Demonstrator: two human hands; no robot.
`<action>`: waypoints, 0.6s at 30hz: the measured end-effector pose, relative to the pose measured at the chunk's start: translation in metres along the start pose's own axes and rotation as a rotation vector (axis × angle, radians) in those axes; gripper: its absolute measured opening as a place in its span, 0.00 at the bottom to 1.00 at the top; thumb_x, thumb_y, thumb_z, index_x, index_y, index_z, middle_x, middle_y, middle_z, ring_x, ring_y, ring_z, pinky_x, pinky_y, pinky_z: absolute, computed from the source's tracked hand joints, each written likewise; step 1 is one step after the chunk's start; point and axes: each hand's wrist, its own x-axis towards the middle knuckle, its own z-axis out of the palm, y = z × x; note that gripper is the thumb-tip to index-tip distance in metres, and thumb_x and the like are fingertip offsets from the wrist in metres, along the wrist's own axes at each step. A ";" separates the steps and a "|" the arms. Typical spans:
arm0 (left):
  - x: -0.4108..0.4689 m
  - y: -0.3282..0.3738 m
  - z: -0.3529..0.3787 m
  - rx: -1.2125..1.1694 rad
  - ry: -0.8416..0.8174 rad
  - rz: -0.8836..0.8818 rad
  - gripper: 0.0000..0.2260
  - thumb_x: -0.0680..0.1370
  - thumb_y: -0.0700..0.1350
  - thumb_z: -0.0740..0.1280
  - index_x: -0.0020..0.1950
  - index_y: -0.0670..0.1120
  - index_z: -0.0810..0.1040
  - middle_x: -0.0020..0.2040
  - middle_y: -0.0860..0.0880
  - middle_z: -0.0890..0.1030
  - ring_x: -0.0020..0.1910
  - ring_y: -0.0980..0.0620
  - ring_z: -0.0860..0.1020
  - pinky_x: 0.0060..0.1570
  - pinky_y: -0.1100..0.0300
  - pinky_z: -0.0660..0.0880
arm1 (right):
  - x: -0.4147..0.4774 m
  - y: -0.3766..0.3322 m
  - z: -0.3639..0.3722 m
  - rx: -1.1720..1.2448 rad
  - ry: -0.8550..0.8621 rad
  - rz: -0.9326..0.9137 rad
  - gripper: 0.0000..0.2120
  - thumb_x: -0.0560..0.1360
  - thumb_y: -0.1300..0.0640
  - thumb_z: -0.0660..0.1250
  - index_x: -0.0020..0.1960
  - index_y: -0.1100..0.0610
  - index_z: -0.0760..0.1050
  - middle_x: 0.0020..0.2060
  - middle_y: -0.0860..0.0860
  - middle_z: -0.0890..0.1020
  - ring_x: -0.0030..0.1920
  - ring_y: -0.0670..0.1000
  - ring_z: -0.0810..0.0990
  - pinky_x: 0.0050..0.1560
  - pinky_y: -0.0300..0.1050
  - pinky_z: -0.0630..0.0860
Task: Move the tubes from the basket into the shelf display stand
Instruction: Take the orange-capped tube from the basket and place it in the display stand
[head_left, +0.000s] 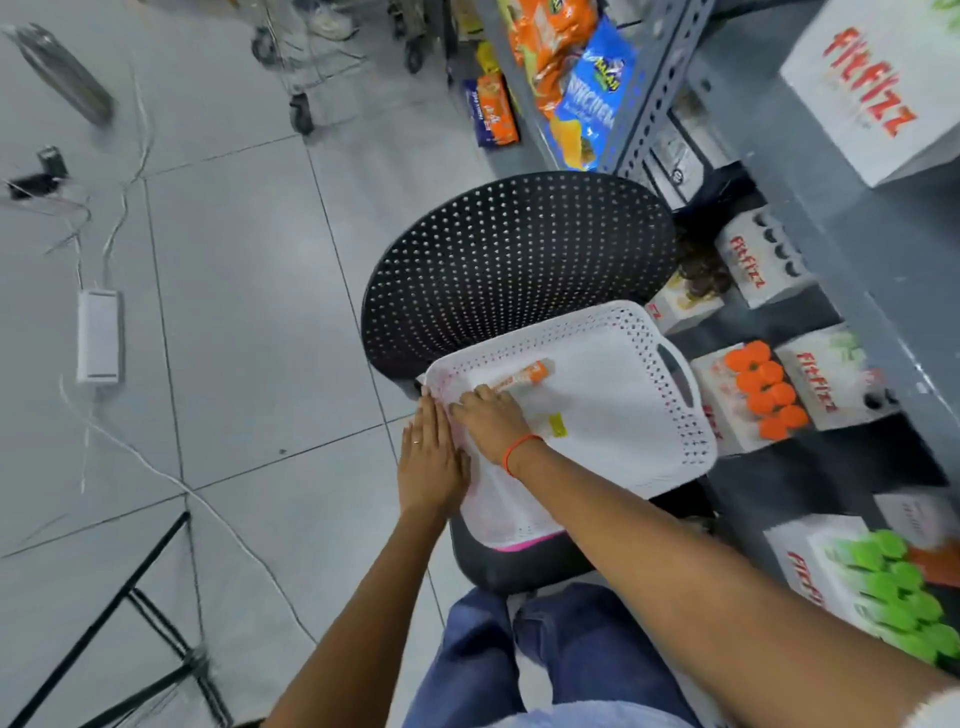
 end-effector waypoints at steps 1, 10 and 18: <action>0.000 0.000 0.002 0.008 -0.005 -0.010 0.30 0.79 0.46 0.55 0.75 0.38 0.44 0.78 0.39 0.45 0.77 0.43 0.48 0.75 0.50 0.48 | 0.000 0.000 0.003 -0.036 0.000 -0.001 0.14 0.79 0.61 0.53 0.62 0.58 0.70 0.61 0.56 0.74 0.65 0.60 0.67 0.60 0.57 0.68; 0.002 0.008 0.004 0.163 0.015 -0.038 0.29 0.81 0.50 0.48 0.74 0.39 0.38 0.78 0.40 0.45 0.77 0.44 0.44 0.74 0.50 0.37 | -0.070 0.044 -0.014 0.081 0.496 0.020 0.16 0.63 0.65 0.71 0.50 0.58 0.78 0.43 0.53 0.83 0.44 0.56 0.81 0.39 0.46 0.81; 0.022 0.116 -0.019 0.157 0.150 0.300 0.27 0.80 0.50 0.58 0.73 0.35 0.58 0.73 0.37 0.64 0.73 0.41 0.62 0.72 0.44 0.51 | -0.210 0.099 -0.073 0.546 0.973 0.450 0.16 0.63 0.67 0.72 0.51 0.59 0.79 0.44 0.56 0.84 0.46 0.53 0.79 0.51 0.41 0.74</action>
